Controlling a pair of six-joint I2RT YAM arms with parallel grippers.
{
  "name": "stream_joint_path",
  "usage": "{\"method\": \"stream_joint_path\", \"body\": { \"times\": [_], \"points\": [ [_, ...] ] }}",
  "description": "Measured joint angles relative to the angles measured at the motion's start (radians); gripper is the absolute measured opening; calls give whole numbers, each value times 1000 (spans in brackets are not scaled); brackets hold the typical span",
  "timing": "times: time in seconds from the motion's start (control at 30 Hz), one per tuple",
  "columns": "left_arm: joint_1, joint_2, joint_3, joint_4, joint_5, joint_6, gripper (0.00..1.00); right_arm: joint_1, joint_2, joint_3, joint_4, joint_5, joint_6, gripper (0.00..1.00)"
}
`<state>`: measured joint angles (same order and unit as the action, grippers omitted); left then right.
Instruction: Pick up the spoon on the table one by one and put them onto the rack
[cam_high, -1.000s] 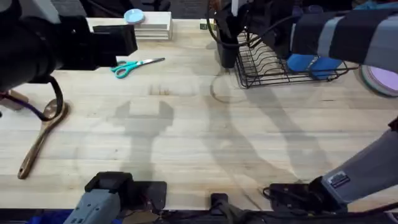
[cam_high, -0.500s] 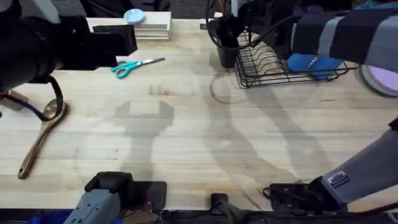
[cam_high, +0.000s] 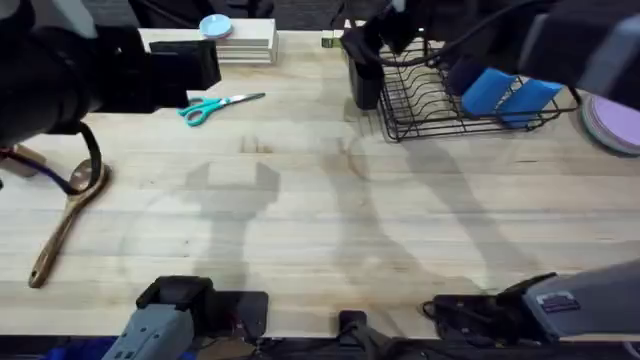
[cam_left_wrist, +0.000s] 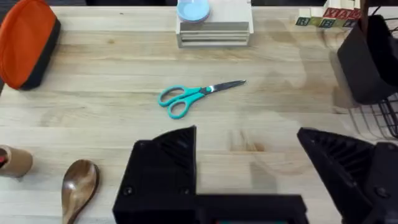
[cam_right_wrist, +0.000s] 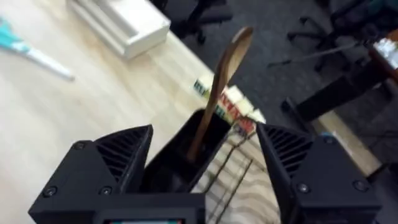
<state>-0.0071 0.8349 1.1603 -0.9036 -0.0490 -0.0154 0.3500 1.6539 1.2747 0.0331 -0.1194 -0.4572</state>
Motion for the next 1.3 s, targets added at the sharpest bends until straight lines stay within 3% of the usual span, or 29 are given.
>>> {"method": "stream_joint_path", "body": {
  "times": [0.33, 0.53, 0.57, 0.77, 1.13, 1.3],
  "points": [
    [1, 0, 0, -36, 0, 5, 992, 0, -241, 0, -435, 2, 9, 992],
    [65, 0, 0, -80, 0, 9, 992, -3, -377, 0, -616, 27, 75, 992],
    [112, 0, 0, -102, 0, 23, 992, -4, -445, 0, -666, 32, 100, 992],
    [229, 0, 0, -151, 0, 94, 992, -4, -539, 0, -685, 42, 122, 992],
    [526, 66, 0, -177, -1, 283, 990, -4, -546, 0, -695, 63, 125, 992],
    [616, 155, 0, -181, -1, 348, 992, -4, -546, 0, -693, 67, 110, 992]
  ]
}}
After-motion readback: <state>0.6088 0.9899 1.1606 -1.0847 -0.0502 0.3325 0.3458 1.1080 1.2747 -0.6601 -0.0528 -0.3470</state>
